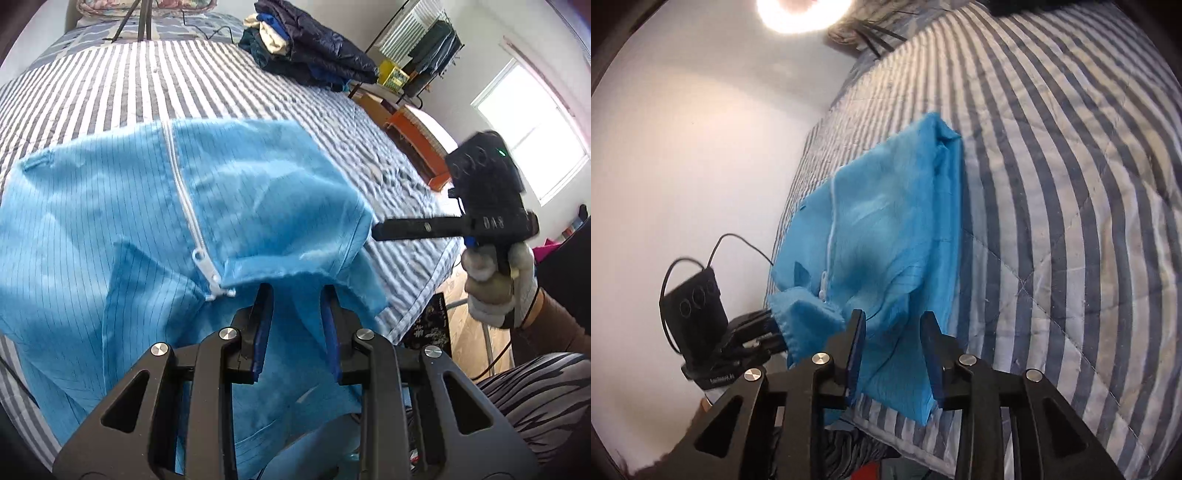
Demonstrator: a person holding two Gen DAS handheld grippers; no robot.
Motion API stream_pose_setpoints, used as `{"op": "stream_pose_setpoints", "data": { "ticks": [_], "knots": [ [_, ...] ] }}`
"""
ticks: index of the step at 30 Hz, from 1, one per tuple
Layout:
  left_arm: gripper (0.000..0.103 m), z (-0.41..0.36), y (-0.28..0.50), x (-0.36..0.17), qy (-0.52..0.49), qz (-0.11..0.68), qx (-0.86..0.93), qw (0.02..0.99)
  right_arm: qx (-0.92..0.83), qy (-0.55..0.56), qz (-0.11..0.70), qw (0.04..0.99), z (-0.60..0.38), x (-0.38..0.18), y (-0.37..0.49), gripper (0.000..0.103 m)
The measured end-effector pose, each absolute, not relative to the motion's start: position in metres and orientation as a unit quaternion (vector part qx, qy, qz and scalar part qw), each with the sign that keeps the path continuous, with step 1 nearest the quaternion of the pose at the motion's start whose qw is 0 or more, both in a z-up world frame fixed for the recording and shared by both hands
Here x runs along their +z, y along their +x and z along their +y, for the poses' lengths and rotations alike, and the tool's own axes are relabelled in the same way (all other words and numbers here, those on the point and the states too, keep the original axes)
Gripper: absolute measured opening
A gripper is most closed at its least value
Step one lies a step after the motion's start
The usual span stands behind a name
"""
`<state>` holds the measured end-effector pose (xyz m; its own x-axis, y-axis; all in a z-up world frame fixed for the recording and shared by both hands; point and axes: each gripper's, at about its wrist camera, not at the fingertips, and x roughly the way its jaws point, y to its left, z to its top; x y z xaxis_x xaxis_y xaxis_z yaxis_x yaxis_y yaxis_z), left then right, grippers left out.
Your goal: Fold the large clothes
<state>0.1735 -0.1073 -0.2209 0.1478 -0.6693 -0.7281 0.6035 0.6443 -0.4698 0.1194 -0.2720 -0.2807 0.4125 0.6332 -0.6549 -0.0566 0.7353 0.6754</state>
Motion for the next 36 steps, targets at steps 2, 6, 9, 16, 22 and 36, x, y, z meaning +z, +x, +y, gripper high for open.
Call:
{"op": "stream_pose_setpoints", "data": {
  "ticks": [2, 6, 9, 16, 22, 36],
  "knots": [
    [0.025, -0.111, 0.178, -0.216, -0.03, 0.494, -0.421, 0.76, 0.226, 0.258, 0.48, 0.808, -0.264, -0.264, 0.11, 0.028],
    [0.025, -0.129, 0.191, -0.214, -0.01, 0.497, -0.422, 0.758, 0.249, 0.219, 0.485, 0.809, -0.235, -0.265, 0.11, 0.026],
    [0.025, -0.135, 0.198, -0.213, -0.011, 0.5, -0.424, 0.755, 0.289, 0.202, 0.484, 0.801, -0.215, -0.263, 0.1, 0.028],
    [0.025, -0.136, 0.199, -0.21, 0.006, 0.502, -0.426, 0.753, 0.338, 0.138, 0.491, 0.791, -0.153, -0.275, 0.106, 0.028],
    [0.025, -0.162, 0.215, -0.226, 0.062, 0.512, -0.41, 0.752, 0.361, 0.177, 0.514, 0.758, -0.158, -0.311, 0.109, 0.0],
    [0.025, -0.053, 0.203, -0.19, -0.016, 0.474, -0.35, 0.808, 0.315, 0.112, 0.46, 0.823, -0.193, -0.264, 0.091, 0.029]
  ]
}}
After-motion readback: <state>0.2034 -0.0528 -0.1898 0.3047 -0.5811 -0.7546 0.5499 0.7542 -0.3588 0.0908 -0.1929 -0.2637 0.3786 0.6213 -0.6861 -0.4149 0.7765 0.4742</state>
